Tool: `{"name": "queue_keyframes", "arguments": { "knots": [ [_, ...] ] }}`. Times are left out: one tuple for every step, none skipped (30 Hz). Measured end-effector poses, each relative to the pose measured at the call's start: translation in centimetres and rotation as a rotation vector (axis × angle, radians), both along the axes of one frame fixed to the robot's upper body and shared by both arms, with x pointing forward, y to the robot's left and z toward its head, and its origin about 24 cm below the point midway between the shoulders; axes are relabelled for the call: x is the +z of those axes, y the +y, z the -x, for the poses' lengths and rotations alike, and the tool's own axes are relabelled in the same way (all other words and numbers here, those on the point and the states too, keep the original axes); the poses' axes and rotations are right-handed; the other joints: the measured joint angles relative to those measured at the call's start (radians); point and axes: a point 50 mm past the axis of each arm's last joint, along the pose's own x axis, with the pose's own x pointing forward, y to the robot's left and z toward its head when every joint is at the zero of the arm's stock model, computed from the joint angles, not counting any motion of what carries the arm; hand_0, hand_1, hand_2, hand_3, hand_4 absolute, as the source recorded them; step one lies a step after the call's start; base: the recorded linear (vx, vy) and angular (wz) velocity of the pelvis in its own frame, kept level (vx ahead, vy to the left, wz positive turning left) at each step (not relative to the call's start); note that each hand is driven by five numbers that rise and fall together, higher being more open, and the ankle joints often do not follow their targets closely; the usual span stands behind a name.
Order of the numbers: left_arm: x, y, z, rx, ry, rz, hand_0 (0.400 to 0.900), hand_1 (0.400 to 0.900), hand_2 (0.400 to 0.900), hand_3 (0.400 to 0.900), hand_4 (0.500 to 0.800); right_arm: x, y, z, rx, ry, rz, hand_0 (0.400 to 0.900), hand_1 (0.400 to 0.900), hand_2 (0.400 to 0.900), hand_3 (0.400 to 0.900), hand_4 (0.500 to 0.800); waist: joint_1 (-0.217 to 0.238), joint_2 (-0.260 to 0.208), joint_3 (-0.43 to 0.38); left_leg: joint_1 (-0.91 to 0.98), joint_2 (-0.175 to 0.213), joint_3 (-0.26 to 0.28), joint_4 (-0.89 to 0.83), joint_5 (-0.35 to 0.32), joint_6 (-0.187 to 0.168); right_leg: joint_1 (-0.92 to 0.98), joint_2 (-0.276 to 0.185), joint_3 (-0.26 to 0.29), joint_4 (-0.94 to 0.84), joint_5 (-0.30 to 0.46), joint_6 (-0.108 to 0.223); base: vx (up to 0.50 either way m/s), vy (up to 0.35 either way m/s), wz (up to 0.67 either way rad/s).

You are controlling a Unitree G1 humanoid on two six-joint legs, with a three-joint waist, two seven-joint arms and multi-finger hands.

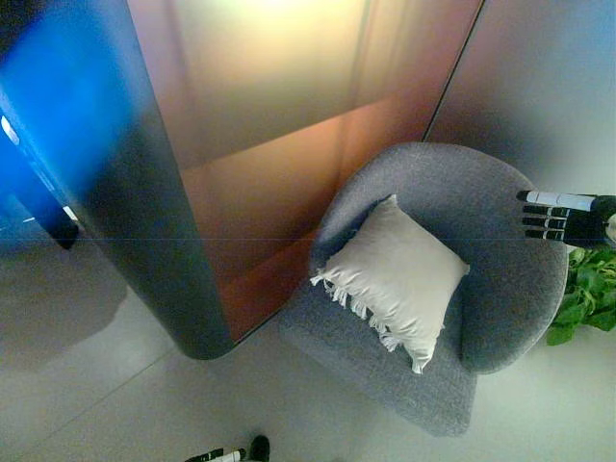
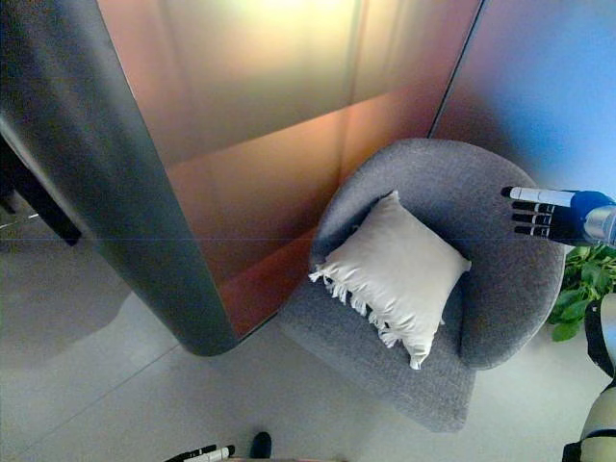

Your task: Pick up the pillow and put it on the sofa.

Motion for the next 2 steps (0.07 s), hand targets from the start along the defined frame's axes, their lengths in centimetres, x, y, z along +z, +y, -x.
{"name": "queue_keyframes", "arguments": {
  "knots": [
    [-0.01,0.0,0.1,0.001,0.002,0.0,0.9,0.9,0.9,0.9,0.8,-0.48,-0.22,0.25,-0.002,-0.01,-0.012,0.9,0.9,0.9,0.9,0.8,-0.004,0.001,-0.001,0.001,0.0,0.002,0.0,0.0,0.0,0.0,0.0,0.001,0.0,0.0,0.0,-0.06,0.036,-0.07],
    [-0.01,0.01,0.13,0.001,0.002,0.0,0.9,0.9,0.9,0.9,0.8,-1.38,-0.66,0.8,-0.013,-0.017,-0.029,0.9,0.9,0.9,0.9,0.8,-0.005,0.002,-0.002,0.002,0.0,0.005,0.0,-0.001,0.0,0.001,0.0,0.003,0.0,0.0,0.0,-0.03,0.02,-0.05]
  ]
}}
